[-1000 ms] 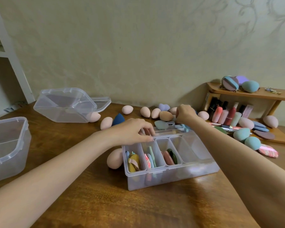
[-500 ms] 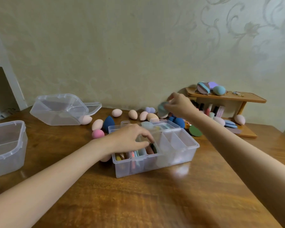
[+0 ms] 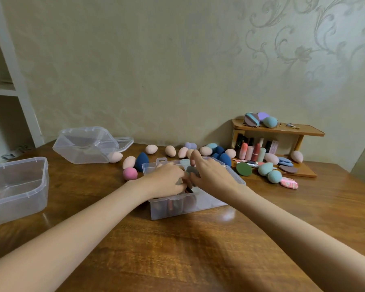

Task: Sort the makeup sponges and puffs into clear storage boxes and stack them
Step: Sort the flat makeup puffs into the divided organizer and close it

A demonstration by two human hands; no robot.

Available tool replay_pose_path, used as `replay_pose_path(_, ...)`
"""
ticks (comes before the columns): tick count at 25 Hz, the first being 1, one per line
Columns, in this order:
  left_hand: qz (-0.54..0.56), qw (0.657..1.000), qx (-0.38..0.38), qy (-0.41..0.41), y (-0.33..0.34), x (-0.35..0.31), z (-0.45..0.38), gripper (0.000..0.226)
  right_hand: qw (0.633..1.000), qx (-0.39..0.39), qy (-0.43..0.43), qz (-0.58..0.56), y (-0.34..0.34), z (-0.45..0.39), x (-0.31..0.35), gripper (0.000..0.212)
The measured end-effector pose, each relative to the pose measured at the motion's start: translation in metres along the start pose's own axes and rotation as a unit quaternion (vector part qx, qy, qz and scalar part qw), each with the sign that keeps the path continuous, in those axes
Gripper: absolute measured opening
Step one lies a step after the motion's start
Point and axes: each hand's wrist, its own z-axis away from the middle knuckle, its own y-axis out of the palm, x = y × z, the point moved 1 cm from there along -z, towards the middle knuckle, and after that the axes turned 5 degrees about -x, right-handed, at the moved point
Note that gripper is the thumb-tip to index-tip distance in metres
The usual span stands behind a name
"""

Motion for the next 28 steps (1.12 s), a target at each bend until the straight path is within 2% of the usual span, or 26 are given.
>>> replay_pose_path(2,0.019,0.999,0.009,-0.047,-0.002,-0.005,-0.005,0.025,1.000,0.024,0.011,-0.009,0.004,0.002,-0.001,0.020)
replay_pose_path(6,-0.037,0.992,0.037,-0.116,-0.001,-0.013,-0.021,0.026,0.996,0.086,0.026,-0.012,0.004,0.001,-0.006,0.024)
replay_pose_path(9,-0.035,0.988,0.035,-0.145,0.002,-0.015,-0.027,0.025,0.995,0.099,0.025,0.004,0.005,0.002,-0.007,0.017)
replay_pose_path(13,-0.079,0.987,-0.019,-0.137,0.006,-0.021,-0.024,0.016,0.995,0.102,0.012,0.020,0.006,0.002,-0.004,0.012)
replay_pose_path(15,-0.082,0.988,-0.039,-0.124,0.008,-0.020,-0.023,0.015,0.992,0.125,0.000,0.021,0.005,-0.002,-0.006,0.003)
replay_pose_path(18,-0.057,0.992,-0.049,-0.102,0.009,-0.011,-0.020,0.015,0.983,0.182,-0.003,0.027,0.006,-0.012,-0.012,0.019)
replay_pose_path(23,0.005,0.996,-0.037,-0.082,0.004,-0.011,-0.016,0.020,0.950,0.310,0.017,-0.005,-0.003,-0.023,-0.015,0.028)
replay_pose_path(28,-0.008,0.995,-0.015,-0.103,0.000,-0.013,-0.021,0.017,0.945,0.325,0.033,-0.016,-0.004,-0.028,-0.016,0.031)
